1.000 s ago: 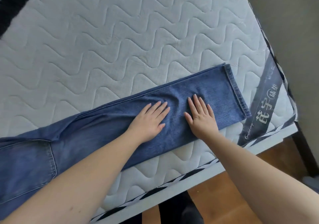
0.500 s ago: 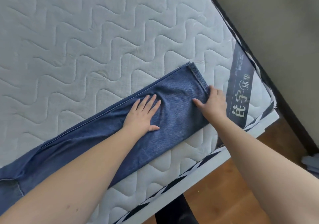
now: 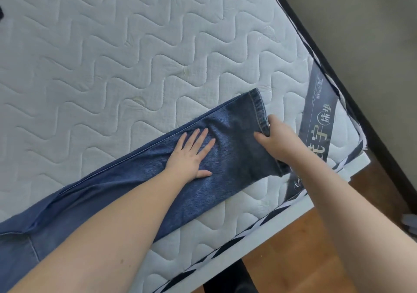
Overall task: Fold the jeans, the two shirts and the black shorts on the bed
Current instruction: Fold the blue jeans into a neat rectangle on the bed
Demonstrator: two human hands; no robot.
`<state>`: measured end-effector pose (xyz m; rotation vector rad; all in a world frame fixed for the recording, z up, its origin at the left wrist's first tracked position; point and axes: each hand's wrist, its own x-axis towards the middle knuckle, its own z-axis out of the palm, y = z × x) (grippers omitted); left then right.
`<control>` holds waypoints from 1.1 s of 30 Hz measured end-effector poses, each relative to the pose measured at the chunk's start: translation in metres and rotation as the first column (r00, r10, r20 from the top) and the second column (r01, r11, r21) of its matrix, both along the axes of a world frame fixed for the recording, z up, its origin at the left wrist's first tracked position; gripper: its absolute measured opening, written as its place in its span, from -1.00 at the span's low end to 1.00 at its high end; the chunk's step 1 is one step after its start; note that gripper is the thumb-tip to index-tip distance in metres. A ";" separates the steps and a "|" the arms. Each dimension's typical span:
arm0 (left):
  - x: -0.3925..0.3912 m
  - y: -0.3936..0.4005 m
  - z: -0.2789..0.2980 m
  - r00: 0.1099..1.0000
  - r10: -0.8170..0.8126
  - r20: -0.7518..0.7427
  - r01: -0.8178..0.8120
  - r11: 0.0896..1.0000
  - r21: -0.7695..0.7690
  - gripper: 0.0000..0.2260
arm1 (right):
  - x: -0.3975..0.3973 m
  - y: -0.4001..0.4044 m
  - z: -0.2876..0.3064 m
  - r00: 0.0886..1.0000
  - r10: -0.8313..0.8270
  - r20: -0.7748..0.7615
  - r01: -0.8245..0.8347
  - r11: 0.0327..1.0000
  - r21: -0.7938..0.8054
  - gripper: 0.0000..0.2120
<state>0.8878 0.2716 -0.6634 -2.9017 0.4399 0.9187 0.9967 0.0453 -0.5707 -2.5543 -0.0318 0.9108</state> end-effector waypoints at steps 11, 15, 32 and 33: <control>-0.071 0.049 0.031 0.871 0.250 0.424 -0.140 0.952 -0.273 -0.35 | -0.094 0.093 0.081 0.995 0.063 0.083 -0.074 0.987 0.140 -0.49; -0.123 0.115 0.044 0.788 0.428 0.442 -0.360 0.904 -0.231 -0.45 | -0.138 0.141 0.083 0.988 0.122 0.095 -0.136 0.978 0.158 -0.45; -0.329 0.245 0.032 0.557 0.805 0.205 -0.794 0.588 -0.152 -0.44 | -0.286 0.310 0.056 0.864 0.499 0.072 -0.485 0.861 -0.152 -0.47; -0.332 0.247 0.032 0.555 0.807 0.204 -0.794 0.587 -0.161 -0.45 | -0.294 0.318 0.056 0.856 0.513 0.068 -0.498 0.853 -0.158 -0.46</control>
